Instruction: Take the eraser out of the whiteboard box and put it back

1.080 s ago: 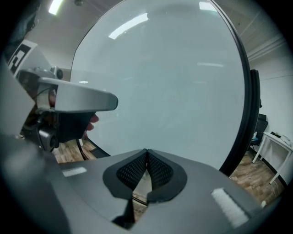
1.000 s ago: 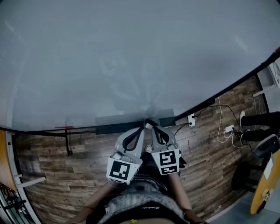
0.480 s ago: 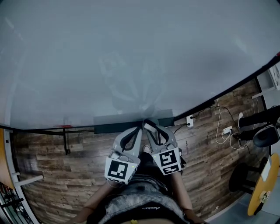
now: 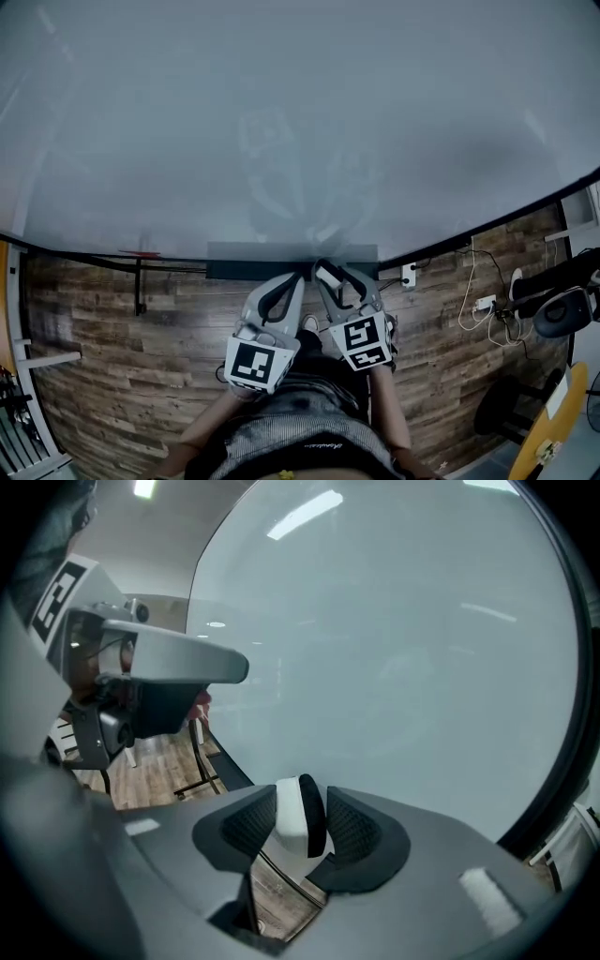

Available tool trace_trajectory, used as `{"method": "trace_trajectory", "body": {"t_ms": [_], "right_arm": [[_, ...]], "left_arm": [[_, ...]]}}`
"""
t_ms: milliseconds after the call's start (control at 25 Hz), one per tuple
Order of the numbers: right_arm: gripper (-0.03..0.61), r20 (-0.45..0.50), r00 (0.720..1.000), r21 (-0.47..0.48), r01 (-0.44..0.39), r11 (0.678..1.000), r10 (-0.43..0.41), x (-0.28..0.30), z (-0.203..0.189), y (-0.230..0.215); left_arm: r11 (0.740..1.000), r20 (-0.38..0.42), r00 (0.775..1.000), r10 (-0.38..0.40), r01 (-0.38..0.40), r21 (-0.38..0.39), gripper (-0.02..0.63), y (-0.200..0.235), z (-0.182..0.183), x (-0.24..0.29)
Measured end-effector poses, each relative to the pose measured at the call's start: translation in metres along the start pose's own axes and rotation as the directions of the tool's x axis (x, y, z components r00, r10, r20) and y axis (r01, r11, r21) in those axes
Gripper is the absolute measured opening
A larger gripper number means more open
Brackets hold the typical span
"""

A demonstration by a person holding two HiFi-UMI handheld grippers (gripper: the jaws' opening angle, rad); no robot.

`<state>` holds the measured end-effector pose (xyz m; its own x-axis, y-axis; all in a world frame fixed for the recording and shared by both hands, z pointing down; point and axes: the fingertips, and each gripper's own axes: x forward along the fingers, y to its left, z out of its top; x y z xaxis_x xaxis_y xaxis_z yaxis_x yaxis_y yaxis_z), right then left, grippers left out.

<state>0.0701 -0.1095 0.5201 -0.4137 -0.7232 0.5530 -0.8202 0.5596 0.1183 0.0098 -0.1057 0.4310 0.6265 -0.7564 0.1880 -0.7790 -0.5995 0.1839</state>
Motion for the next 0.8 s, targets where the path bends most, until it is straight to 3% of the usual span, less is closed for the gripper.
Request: {"method": "trace_trajectory", "body": {"t_ms": [200, 360, 680, 800], "right_arm": [[0.187, -0.026, 0.998, -0.026, -0.056, 0.998, 0.055, 0.006, -0.003, 0.001], [0.187, -0.027, 0.995, -0.004, -0.093, 0.996, 0.093, 0.006, -0.002, 0.002], [0.178, -0.035, 0.987, 0.047, -0.154, 0.987, 0.156, 0.016, -0.004, 0.001], [0.181, -0.029, 0.987, 0.053, -0.155, 0.986, 0.157, 0.017, -0.004, 0.002]], "left_arm": [[0.999, 0.012, 0.999, 0.040, -0.040, 0.010, 0.002, 0.007, 0.001, -0.002], [0.996, 0.027, 0.999, 0.041, -0.043, 0.077, 0.002, 0.008, 0.002, -0.002], [0.996, 0.007, 0.996, 0.087, -0.087, -0.009, 0.002, 0.011, -0.001, 0.003], [0.996, -0.003, 0.996, 0.085, -0.085, -0.007, 0.002, 0.010, -0.004, 0.004]]}}
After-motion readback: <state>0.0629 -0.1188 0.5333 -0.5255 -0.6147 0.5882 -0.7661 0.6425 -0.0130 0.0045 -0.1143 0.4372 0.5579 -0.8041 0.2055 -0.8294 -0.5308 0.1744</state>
